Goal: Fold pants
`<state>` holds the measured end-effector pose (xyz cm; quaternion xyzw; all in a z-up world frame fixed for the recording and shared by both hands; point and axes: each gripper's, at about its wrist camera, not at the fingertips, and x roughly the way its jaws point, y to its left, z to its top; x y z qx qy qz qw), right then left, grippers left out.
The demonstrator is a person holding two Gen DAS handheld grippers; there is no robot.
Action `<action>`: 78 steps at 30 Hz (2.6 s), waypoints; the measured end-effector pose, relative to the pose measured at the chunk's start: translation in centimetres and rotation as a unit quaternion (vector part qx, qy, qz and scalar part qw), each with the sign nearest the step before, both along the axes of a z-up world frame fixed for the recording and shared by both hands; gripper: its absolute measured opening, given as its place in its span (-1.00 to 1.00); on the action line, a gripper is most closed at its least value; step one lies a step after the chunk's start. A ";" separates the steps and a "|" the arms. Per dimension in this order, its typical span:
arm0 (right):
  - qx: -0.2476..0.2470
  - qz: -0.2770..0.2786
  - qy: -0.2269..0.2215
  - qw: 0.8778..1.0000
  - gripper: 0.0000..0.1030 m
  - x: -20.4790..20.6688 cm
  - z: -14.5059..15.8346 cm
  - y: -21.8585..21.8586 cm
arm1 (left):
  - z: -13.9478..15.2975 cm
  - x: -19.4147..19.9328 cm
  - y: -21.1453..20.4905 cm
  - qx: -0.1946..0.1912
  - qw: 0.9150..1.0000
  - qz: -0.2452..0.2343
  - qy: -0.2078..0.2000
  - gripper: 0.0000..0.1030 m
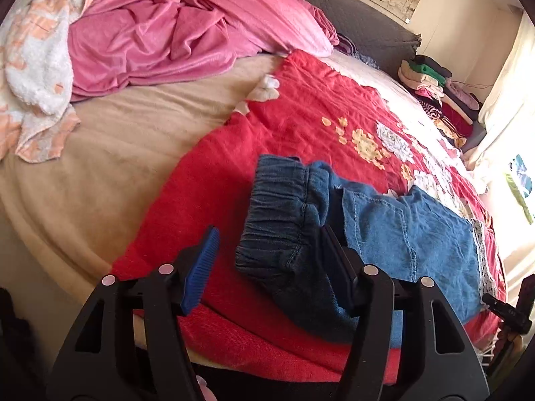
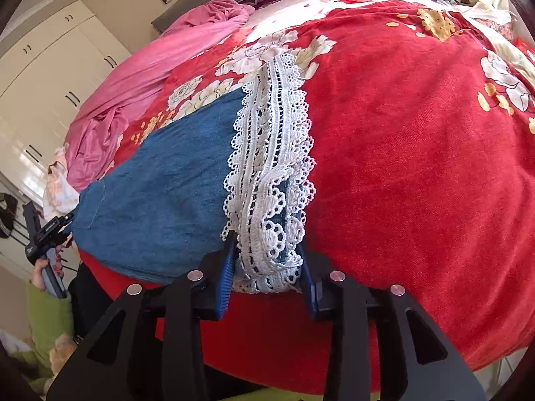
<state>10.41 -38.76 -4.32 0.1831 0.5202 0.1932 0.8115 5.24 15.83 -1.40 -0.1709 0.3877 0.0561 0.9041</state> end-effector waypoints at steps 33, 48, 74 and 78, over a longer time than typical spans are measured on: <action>-0.113 0.090 -0.054 0.988 0.05 0.7 2.2 6.5 | -1.4 10.3 -28.2 0.078 0.943 -0.321 0.045 0.22; -0.075 0.065 -0.066 0.993 0.18 -0.5 2.7 3.9 | -2.0 9.4 -28.6 0.135 0.936 -0.320 0.059 0.42; -0.057 0.012 -0.061 0.996 0.32 0.1 2.1 0.5 | 0.7 14.8 -34.1 0.128 0.912 -0.387 0.050 0.72; -0.046 0.009 -0.051 0.998 0.33 0.7 1.1 0.3 | -0.6 17.4 -35.0 0.118 0.904 -0.407 0.061 0.72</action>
